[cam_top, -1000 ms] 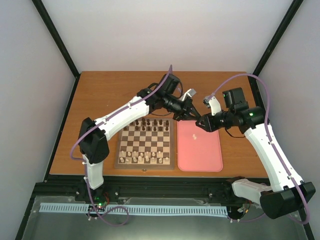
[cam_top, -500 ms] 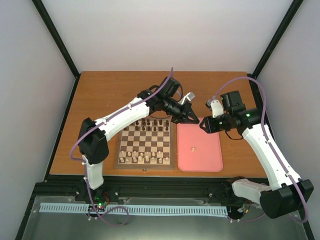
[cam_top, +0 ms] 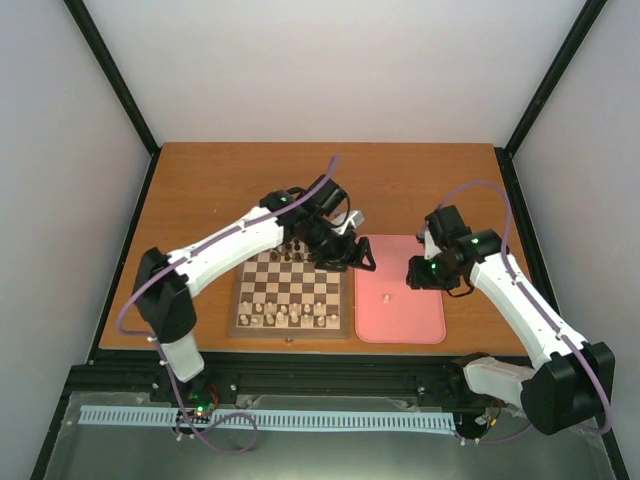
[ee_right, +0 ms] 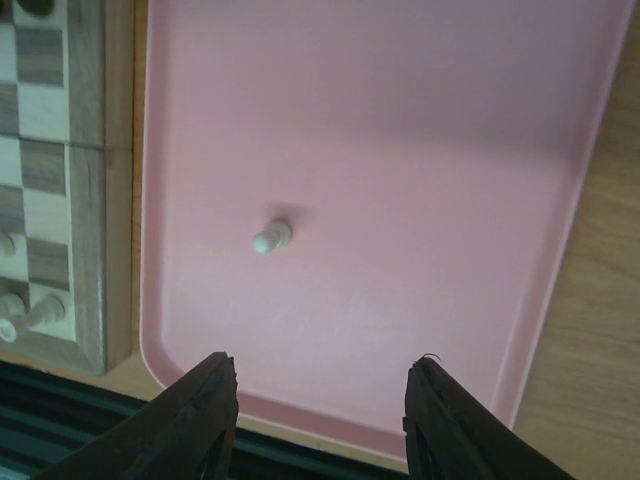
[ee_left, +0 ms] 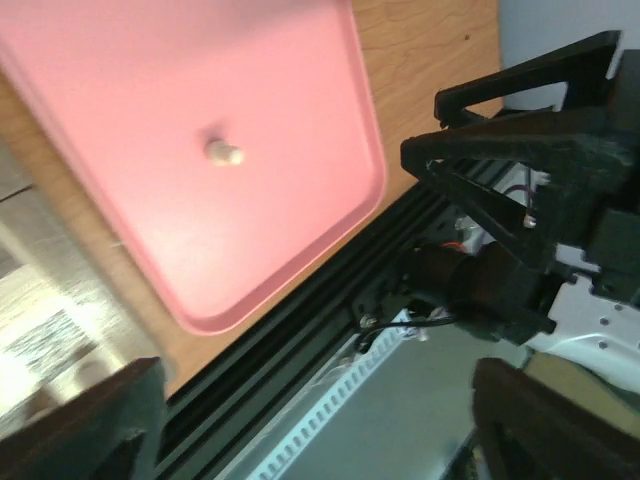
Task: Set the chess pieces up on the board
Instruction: Pick up the chess piece from the storage box.
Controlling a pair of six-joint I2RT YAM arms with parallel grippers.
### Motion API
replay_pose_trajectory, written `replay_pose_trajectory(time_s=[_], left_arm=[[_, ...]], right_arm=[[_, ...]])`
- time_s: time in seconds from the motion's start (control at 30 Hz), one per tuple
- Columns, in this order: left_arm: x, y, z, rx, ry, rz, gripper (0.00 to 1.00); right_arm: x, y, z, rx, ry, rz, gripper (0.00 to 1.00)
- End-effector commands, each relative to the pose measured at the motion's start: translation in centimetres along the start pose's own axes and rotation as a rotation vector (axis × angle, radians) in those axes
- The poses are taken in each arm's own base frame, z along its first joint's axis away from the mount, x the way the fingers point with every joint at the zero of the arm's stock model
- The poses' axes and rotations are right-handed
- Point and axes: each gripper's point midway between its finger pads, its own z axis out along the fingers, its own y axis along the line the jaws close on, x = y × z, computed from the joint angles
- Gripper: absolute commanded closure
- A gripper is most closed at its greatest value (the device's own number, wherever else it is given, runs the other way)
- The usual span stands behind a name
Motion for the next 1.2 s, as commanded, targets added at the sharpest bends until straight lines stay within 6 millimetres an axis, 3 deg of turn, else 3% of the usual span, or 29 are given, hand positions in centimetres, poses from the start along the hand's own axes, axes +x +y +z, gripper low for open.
replay_pose_trajectory(time_s=[0.0, 0.17, 0.3, 0.57, 0.73, 1.17], left_arm=[[1.2, 0.1, -5.2, -0.132, -0.142, 0.108, 0.02], [1.9, 0.3, -10.7, -0.238, -0.312, 0.146, 0.0], [3.0, 0.9, -12.8, -0.282, -0.359, 0.153, 0.0], [4.7, 2.1, -13.4, -0.278, -0.397, 0.115, 0.0], [5.1, 2.2, -13.5, -0.278, -0.395, 0.116, 0.0], [5.4, 2.7, -13.1, -0.283, -0.375, 0.12, 0.0]], right_arm=[[2.1, 0.4, 1.7, 0.039, 0.069, 0.022, 0.53], [2.8, 1.7, 3.6, 0.036, 0.119, 0.001, 0.53], [2.6, 2.0, 5.3, 0.05, 0.163, -0.014, 0.53], [1.8, 2.6, 8.8, 0.104, 0.219, -0.062, 0.54], [1.0, 2.5, 9.7, 0.121, 0.218, -0.065, 0.58], [1.3, 2.9, 11.4, 0.123, 0.255, -0.076, 0.61]])
